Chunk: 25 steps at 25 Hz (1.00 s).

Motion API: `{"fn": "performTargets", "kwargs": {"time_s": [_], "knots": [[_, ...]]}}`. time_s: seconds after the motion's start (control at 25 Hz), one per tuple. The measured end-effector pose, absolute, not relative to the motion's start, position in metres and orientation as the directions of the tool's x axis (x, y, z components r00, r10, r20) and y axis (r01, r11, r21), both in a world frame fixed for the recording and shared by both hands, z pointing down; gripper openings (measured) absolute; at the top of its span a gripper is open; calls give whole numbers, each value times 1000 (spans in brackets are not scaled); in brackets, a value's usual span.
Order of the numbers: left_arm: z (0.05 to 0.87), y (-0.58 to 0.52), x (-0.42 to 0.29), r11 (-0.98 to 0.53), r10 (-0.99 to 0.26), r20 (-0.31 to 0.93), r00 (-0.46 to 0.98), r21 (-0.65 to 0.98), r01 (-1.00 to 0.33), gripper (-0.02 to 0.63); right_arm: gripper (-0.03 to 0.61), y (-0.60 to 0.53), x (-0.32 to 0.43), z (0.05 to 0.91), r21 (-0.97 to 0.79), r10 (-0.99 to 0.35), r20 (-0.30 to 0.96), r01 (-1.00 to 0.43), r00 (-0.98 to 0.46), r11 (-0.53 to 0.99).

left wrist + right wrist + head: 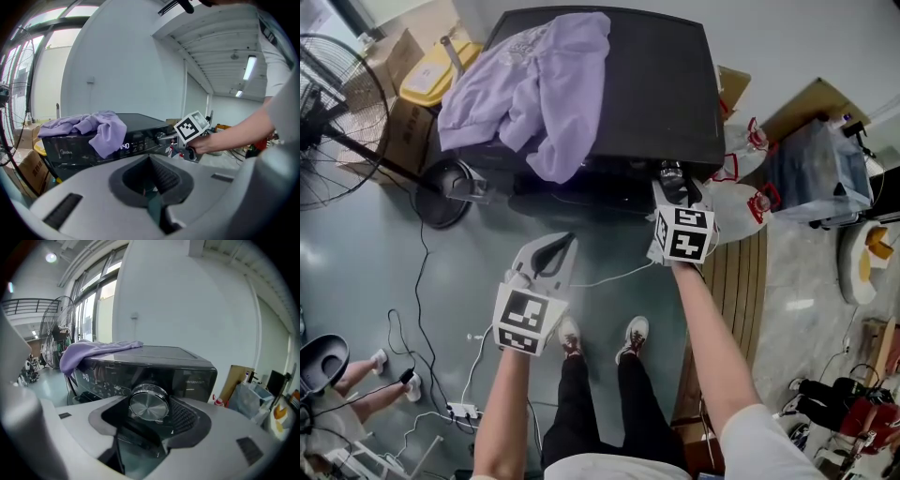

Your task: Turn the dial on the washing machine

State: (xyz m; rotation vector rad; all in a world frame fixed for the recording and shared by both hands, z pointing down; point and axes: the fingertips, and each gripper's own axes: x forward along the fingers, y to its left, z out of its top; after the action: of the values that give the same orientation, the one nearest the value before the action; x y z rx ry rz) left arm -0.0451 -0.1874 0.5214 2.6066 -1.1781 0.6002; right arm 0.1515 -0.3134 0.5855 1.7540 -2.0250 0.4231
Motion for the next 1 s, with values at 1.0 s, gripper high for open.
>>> {"fn": "performTargets", "kwargs": {"time_s": [1.0], "knots": [[522,-183,-38,-667,-659,443,607,28,-745,14,290,-301,156,580,369,-897,442,-908,-17,199]]}}
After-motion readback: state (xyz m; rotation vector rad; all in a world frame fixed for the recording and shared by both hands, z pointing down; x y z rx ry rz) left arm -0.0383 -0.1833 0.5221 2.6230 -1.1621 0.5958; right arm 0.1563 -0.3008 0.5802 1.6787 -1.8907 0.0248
